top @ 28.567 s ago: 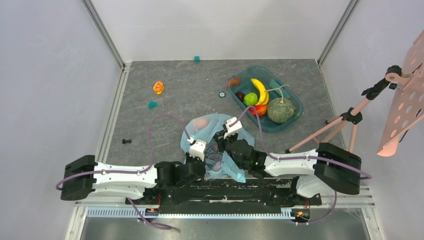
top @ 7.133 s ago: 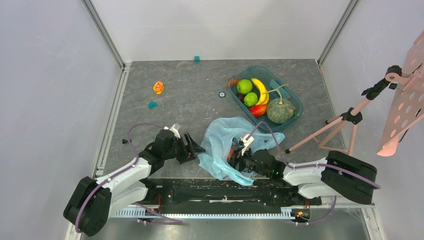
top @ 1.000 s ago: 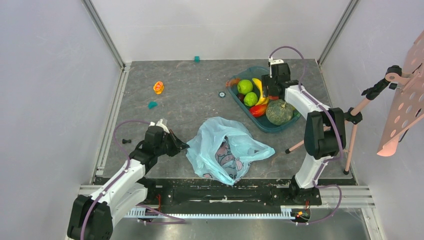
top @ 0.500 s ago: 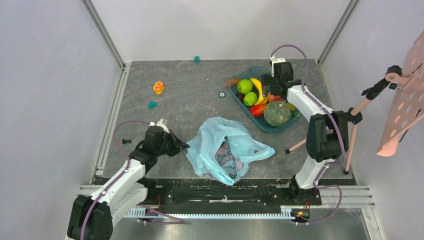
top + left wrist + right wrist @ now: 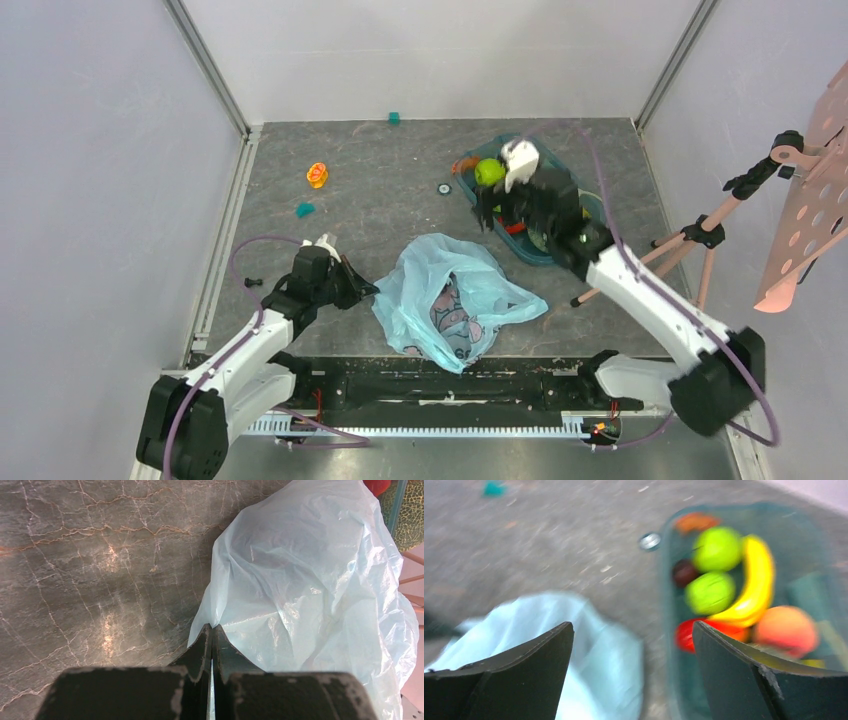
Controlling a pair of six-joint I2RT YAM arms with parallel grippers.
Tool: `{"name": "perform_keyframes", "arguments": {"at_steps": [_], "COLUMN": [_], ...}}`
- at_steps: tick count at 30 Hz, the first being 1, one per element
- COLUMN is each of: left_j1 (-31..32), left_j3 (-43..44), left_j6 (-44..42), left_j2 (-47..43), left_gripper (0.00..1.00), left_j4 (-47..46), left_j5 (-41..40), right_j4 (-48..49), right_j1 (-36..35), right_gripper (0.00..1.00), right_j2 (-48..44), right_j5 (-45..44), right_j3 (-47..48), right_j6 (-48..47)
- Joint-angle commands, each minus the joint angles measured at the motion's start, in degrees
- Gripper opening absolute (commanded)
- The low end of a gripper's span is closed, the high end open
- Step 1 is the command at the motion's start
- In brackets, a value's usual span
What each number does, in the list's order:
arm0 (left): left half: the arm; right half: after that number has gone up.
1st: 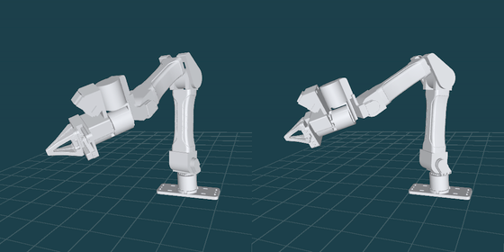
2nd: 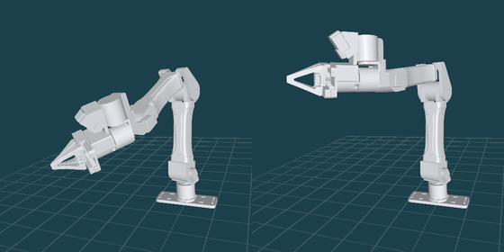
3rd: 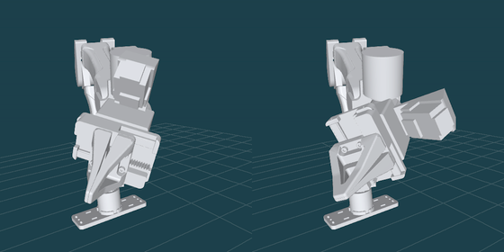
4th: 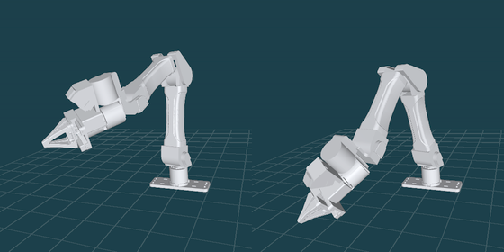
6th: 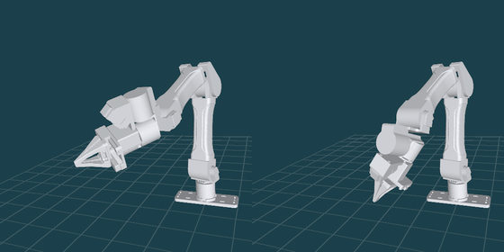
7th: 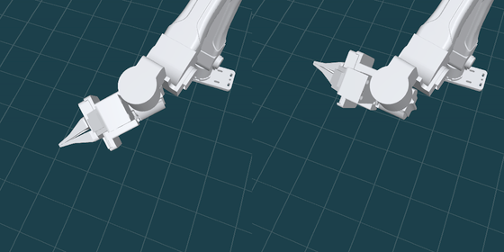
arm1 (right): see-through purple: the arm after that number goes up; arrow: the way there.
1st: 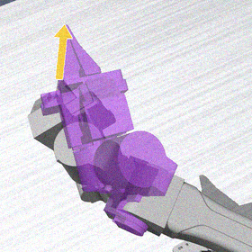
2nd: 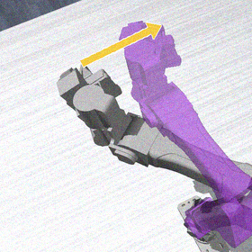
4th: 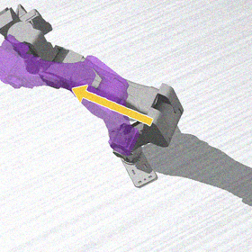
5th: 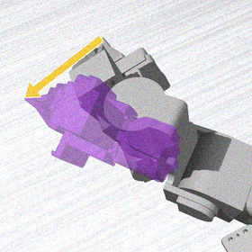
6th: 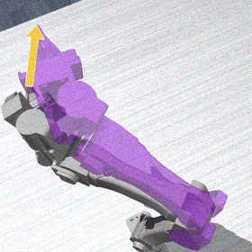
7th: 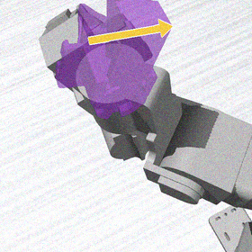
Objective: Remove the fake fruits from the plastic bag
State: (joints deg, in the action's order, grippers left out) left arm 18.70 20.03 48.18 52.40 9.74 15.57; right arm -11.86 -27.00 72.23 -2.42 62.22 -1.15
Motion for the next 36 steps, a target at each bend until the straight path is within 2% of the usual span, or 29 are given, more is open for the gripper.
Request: {"name": "perform_keyframes", "arguments": {"at_steps": [1, 4, 6, 7, 12, 17, 21, 25, 29, 32, 36], "left_j1": [-0.3, -0.2, -0.3, -0.3, -0.3, -0.3, -0.3, -0.3, -0.3, -0.3, -0.3], "left_j3": [1.4, 1.4, 1.6, 1.7, 2.0, 1.9, 2.2, 1.7, 0.9, 0.2, -0.3], "left_j6": [-2.4, -2.1, -2.2, -2.3, -3.1, -2.8, -3.1, -2.9, -2.5, -2.2, -2.1], "left_j2": [0.2, 0.7, 1.0, 1.2, 1.3, 1.0, 1.0, 1.2, 0.9, 0.1, -0.3], "left_gripper": [0.02, 0.02, 0.02, 0.02, 0.02, 0.02, 0.02, 0.02, 0.02, 0.02, 0.02], "left_j4": [-2.3, -2.9, -3.0, -3.1, -2.5, -2.6, -2.0, -2.3, -2.8, -2.8, -2.8], "left_j5": [1.0, 1.6, 2.0, 2.1, 2.0, 2.0, 1.9, 1.8, 1.9, 1.9, 1.8], "right_j4": [7.6, 10.0, 8.7, 7.8, 4.8, 4.7, 4.6, 4.1, 6.6, 14.4, 16.2], "right_j1": [-5.9, -9.1, -12.1, -13.9, -21.8, -33.9, -46.3, -57.3, -60.6, -60.6, -60.6], "right_gripper": [0.83, 0.55, 0.43, 0.40, 0.33, 0.28, 0.26, 0.26, 0.27, 0.26, 0.26], "right_j2": [-13.1, -21.4, -25.0, -26.3, -29.1, -22.7, -12.0, 0.7, 10.1, 12.1, 13.4], "right_j5": [6.5, 10.8, 11.6, 11.3, 6.1, -7.5, -16.4, -21.0, -20.4, -17.4, -19.6], "right_j3": [-16.2, -25.1, -27.7, -28.5, -32.4, -33.3, -26.7, -13.6, -5.1, -5.8, -5.2], "right_j6": [9.2, 13.5, 14.7, 15.3, 18.4, 22.1, 24.4, 22.4, 21.8, 21.7, 21.0]}}
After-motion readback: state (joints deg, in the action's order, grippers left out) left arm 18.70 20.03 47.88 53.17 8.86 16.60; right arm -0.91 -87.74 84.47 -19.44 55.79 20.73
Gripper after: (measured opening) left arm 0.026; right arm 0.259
